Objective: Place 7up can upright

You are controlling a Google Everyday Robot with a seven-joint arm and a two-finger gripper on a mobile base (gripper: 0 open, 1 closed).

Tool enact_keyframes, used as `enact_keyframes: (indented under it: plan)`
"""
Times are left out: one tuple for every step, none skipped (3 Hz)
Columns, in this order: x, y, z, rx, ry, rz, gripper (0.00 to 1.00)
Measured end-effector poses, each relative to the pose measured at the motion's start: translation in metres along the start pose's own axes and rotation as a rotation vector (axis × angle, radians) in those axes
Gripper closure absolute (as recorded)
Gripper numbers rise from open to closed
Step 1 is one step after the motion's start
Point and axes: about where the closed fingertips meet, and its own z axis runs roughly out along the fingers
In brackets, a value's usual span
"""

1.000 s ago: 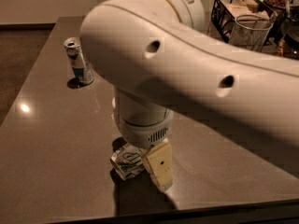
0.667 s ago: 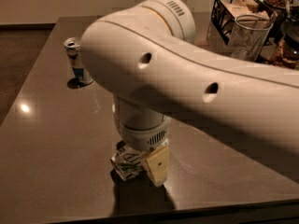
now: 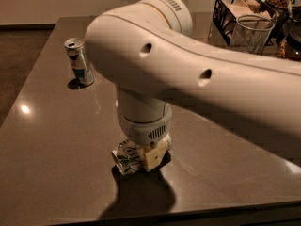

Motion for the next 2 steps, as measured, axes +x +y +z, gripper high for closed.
enact_keyframes:
  plan:
    - [0.018, -0.012, -0.023, 0.012, -0.129, 0.095, 0.88]
    - [0.035, -0.025, -0.054, 0.057, -0.305, 0.205, 1.0]
